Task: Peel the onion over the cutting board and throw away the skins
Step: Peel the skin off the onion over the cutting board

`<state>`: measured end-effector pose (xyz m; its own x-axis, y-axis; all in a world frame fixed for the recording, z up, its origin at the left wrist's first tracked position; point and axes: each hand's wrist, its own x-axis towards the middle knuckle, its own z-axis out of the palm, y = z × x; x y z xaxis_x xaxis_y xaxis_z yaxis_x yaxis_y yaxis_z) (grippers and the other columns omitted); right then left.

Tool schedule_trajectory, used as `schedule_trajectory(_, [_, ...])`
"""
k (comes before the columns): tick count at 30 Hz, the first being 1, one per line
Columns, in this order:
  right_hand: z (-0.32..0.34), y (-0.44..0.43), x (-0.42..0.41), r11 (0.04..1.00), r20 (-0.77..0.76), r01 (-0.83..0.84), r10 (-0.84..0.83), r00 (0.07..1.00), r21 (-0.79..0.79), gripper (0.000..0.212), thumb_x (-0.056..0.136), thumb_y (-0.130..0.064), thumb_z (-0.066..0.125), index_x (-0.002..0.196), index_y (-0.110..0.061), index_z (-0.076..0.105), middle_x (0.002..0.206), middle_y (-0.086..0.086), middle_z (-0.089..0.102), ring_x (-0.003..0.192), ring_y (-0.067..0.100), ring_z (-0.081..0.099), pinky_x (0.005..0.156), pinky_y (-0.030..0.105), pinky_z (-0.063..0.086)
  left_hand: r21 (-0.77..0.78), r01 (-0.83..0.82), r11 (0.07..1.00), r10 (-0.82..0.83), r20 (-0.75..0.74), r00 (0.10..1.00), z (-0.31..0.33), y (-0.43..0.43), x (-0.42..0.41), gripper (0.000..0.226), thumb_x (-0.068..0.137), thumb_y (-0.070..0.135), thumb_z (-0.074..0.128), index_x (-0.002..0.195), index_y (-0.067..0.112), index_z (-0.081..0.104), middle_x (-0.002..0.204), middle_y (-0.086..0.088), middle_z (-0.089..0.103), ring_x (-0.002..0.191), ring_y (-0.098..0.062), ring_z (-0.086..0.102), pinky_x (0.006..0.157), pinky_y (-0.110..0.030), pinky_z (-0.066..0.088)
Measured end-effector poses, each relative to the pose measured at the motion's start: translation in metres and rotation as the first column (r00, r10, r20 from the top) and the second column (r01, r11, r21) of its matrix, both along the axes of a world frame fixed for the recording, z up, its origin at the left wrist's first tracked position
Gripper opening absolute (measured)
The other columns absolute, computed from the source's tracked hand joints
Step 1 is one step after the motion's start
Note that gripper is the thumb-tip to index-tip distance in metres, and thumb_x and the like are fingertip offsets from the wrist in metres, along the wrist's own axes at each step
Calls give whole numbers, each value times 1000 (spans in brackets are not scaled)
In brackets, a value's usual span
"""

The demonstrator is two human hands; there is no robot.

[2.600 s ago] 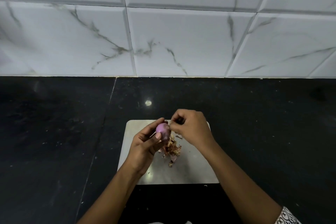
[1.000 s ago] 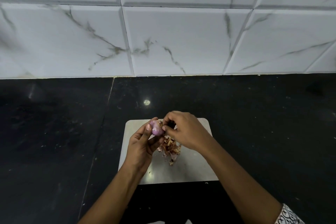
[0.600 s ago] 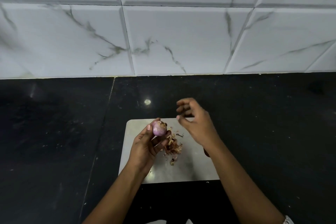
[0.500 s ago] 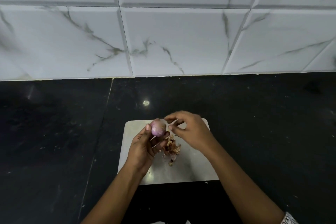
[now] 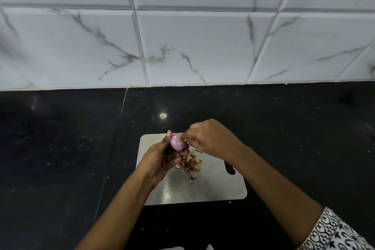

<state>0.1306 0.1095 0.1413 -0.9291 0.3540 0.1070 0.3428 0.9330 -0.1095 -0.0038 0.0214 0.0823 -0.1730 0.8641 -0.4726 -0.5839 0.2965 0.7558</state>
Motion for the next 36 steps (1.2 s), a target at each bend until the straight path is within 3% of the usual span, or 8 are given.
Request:
schedule_trajectory(3, [-3, 1, 1, 991, -21, -80, 83, 996, 104, 11, 81, -18, 67, 78, -7, 67, 64, 5, 62, 46, 15, 51, 44, 21, 31, -40, 15, 999, -13, 38, 999, 3, 0, 1, 39, 93, 35, 51, 85, 0, 69, 71, -17, 71, 56, -18, 70, 49, -21, 56])
schedule_trajectory(7, [-6, 5, 0, 991, -104, -124, 128, 986, 45, 14, 76, -19, 70, 74, -7, 63, 63, 5, 59, 46, 13, 46, 43, 21, 33, -54, 25, 998, -20, 79, 997, 3, -2, 5, 37, 93, 34, 51, 91, 1, 68, 73, -16, 71, 59, -19, 70, 50, -22, 57])
schedule_trajectory(11, [-12, 11, 2, 948, -258, 80, -165, 952, -309, 7, 80, -14, 67, 84, -9, 67, 78, 4, 66, 66, 11, 59, 61, 23, 49, -10, 56, 998, -54, 125, 991, 6, -1, 4, 37, 92, 32, 49, 98, 0, 66, 80, -16, 72, 66, -20, 71, 52, -21, 57])
schedule_trajectory(16, [-20, 15, 17, 605, -300, 188, -612, 732, -774, 17, 84, -5, 63, 97, -17, 65, 90, -4, 66, 79, 7, 67, 66, 26, 58, -6, 49, 999, -47, 209, 977, 9, -1, 1, 36, 94, 29, 48, 110, 0, 62, 94, -20, 71, 71, -23, 72, 50, -23, 57])
schedule_trajectory(19, [-20, 9, 22, 641, -302, 187, -573, 762, -745, 23, 83, -9, 65, 100, -25, 65, 98, -10, 65, 88, 4, 64, 74, 22, 56, -21, 51, 998, -45, 231, 972, 6, -3, 0, 36, 94, 28, 47, 111, 1, 62, 96, -21, 71, 72, -23, 72, 52, -25, 58])
schedule_trajectory(24, [-24, 0, 21, 721, -265, 317, -568, 779, -616, 11, 79, -14, 67, 82, -24, 64, 79, -11, 64, 72, 3, 63, 67, 26, 54, 12, 35, 999, -37, 286, 957, 2, -4, -4, 35, 95, 22, 44, 118, 3, 61, 108, -21, 65, 76, -26, 70, 58, -29, 60])
schedule_trajectory(28, [-33, -5, 16, 637, -127, 361, -588, 798, -681, 24, 79, -5, 64, 88, -26, 59, 101, -14, 53, 86, 1, 59, 65, 14, 48, 43, 42, 998, -52, 293, 955, -1, -6, -12, 38, 87, 18, 47, 118, 3, 61, 110, -18, 65, 84, -28, 68, 67, -33, 58])
schedule_trajectory(36, [-37, -29, -1, 657, -304, 198, -567, 765, -727, 35, 74, -18, 75, 107, -24, 67, 102, -7, 63, 88, 6, 61, 79, 22, 51, 134, 22, 991, -60, 282, 958, 3, -11, -14, 33, 79, 9, 49, 103, 2, 70, 106, -18, 70, 85, -23, 71, 75, -32, 57])
